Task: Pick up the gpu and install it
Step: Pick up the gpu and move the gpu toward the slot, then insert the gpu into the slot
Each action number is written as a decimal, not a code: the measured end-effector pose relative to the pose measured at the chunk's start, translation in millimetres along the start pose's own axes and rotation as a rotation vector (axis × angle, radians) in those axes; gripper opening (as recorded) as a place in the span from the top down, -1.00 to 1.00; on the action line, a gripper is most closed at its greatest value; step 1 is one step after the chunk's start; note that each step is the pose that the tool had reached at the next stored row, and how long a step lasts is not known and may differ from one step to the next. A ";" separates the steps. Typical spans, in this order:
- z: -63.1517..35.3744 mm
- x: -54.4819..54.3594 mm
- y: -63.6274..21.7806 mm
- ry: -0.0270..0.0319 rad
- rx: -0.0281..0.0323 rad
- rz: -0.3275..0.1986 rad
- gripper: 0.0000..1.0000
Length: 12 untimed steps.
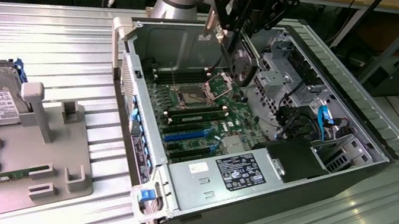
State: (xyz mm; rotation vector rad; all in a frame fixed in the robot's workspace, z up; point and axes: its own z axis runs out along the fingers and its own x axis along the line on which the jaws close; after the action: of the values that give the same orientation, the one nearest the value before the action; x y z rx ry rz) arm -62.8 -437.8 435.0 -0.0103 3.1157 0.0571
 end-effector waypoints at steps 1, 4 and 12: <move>0.0 0.0 0.0 0.0000 0.0000 0.000 0.44; 0.0 0.8 0.0 0.0000 0.0000 0.000 0.44; 0.1 0.8 0.0 0.0000 0.0000 0.000 0.44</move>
State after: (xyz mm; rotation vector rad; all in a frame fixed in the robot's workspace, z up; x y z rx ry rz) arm -63.6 -437.8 434.9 -0.0104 3.1156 0.0571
